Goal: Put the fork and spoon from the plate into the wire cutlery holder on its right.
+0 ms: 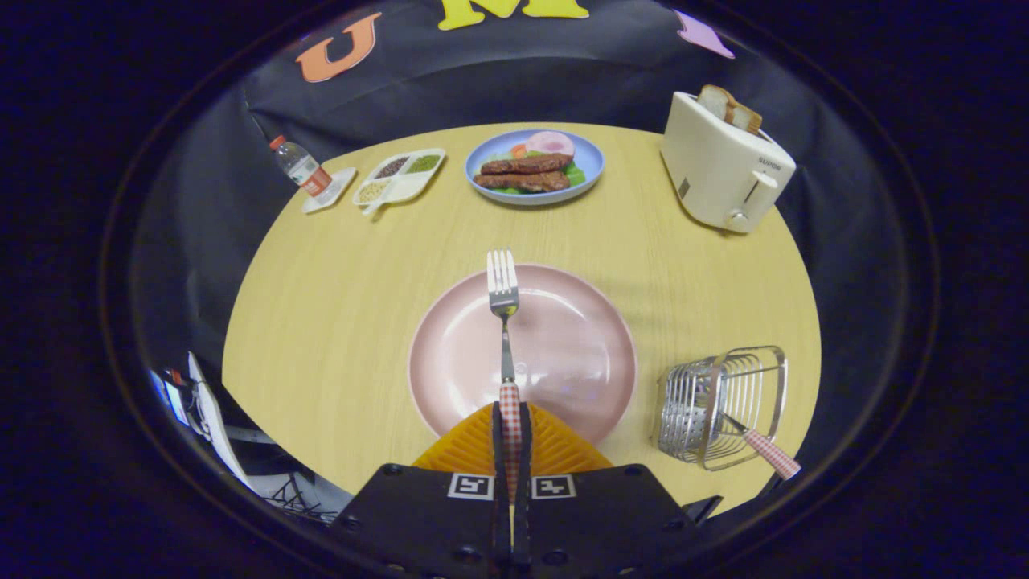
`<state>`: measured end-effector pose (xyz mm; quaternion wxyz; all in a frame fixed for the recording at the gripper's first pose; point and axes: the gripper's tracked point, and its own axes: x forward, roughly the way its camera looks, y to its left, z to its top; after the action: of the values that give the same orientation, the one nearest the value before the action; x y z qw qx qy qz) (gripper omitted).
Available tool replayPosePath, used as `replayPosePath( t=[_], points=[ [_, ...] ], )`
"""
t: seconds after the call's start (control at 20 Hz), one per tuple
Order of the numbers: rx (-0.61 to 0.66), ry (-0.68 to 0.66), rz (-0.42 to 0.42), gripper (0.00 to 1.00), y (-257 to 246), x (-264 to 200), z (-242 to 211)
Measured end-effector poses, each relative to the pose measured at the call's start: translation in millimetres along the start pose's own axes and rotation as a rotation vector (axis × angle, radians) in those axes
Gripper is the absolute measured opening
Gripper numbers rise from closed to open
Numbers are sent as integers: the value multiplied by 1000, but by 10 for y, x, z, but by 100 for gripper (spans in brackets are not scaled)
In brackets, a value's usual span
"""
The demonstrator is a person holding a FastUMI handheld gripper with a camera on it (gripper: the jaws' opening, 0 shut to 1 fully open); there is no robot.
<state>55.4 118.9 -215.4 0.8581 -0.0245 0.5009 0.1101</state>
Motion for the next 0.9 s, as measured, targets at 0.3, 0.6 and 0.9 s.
replayPosePath(
  t=[0.3, 0.6, 0.9],
  points=[
    [-4, -59, -6, 2, -414, -664, 260],
    [80, 29, -51, 2, -1154, -965, 46],
    [128, 218, -54, 2, -1430, -996, -326]
  ],
)
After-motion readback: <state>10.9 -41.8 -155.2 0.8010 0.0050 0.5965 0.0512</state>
